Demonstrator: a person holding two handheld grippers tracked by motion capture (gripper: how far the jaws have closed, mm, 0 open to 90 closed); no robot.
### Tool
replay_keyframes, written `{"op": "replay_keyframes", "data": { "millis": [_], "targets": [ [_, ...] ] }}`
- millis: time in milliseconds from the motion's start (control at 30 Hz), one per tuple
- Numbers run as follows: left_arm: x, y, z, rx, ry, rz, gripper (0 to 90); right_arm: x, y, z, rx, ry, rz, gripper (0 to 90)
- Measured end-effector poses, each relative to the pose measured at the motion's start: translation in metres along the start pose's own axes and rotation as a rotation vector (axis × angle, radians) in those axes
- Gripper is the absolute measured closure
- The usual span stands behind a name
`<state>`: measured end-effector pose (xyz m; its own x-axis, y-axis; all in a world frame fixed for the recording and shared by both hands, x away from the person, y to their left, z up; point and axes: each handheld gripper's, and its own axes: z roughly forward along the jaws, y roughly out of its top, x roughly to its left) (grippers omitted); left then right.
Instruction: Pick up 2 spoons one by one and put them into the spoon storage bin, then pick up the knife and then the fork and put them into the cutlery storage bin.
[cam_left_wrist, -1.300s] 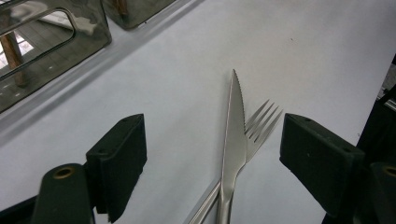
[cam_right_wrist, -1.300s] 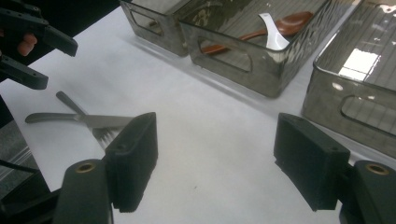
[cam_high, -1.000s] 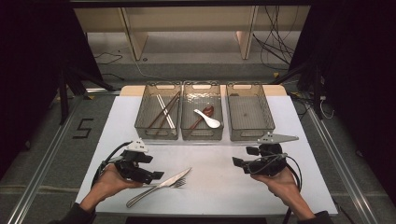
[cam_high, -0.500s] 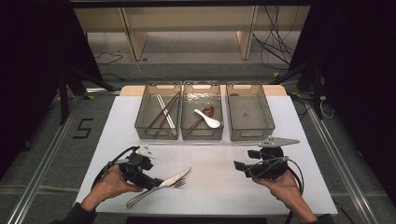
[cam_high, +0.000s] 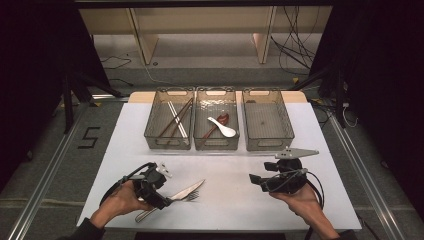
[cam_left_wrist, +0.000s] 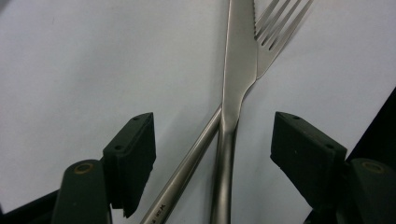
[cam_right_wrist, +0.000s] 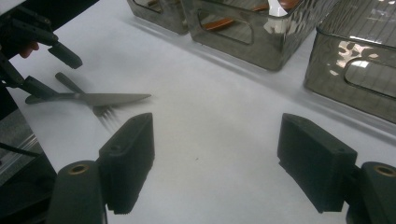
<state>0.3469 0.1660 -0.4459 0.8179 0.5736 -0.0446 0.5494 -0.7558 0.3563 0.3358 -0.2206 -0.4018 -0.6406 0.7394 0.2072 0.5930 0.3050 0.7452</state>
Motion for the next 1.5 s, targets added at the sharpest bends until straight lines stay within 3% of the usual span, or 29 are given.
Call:
{"op": "replay_keyframes", "data": {
  "millis": [700, 1100, 1500],
  "targets": [
    [0.001, 0.001, 0.014, 0.062, 0.039, 0.006, 35.3, 0.000, 0.000, 0.001, 0.005, 0.007, -0.005, 28.1],
    [0.000, 0.001, 0.021, 0.101, 0.042, 0.048, 43.1, 0.003, 0.002, 0.002, 0.008, 0.009, -0.013, 28.1],
    [0.004, 0.002, 0.019, 0.096, -0.001, 0.053, 68.8, 0.003, 0.002, 0.002, 0.006, 0.009, -0.019, 28.1]
  ]
}}
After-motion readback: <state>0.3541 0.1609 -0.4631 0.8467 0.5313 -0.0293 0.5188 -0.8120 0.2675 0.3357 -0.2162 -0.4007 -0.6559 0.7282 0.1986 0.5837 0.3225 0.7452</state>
